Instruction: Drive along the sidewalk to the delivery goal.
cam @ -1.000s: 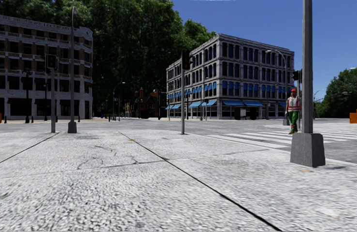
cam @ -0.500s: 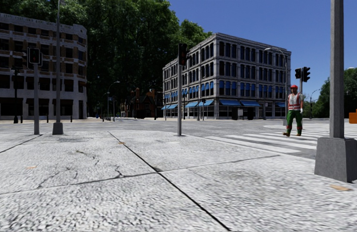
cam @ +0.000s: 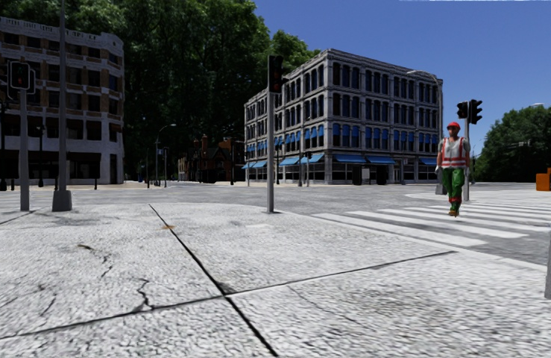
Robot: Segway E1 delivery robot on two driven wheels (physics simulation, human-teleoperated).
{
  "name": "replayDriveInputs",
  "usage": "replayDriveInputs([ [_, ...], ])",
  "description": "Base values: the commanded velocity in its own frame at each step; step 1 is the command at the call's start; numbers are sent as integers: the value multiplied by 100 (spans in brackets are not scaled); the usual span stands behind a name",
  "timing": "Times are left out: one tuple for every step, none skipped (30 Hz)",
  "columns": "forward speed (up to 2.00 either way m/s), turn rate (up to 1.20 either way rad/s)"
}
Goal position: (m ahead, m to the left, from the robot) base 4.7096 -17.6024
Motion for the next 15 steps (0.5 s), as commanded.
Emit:
replayDriveInputs([
  [129, -28],
  [129, -23],
  [129, -23],
  [129, 0],
  [129, 0],
  [129, 0],
  [129, 0],
  [129, 0],
  [129, 0],
  [129, 0],
  [129, 0],
  [129, 8],
  [129, 8],
  [134, 15],
  [154, 18],
])
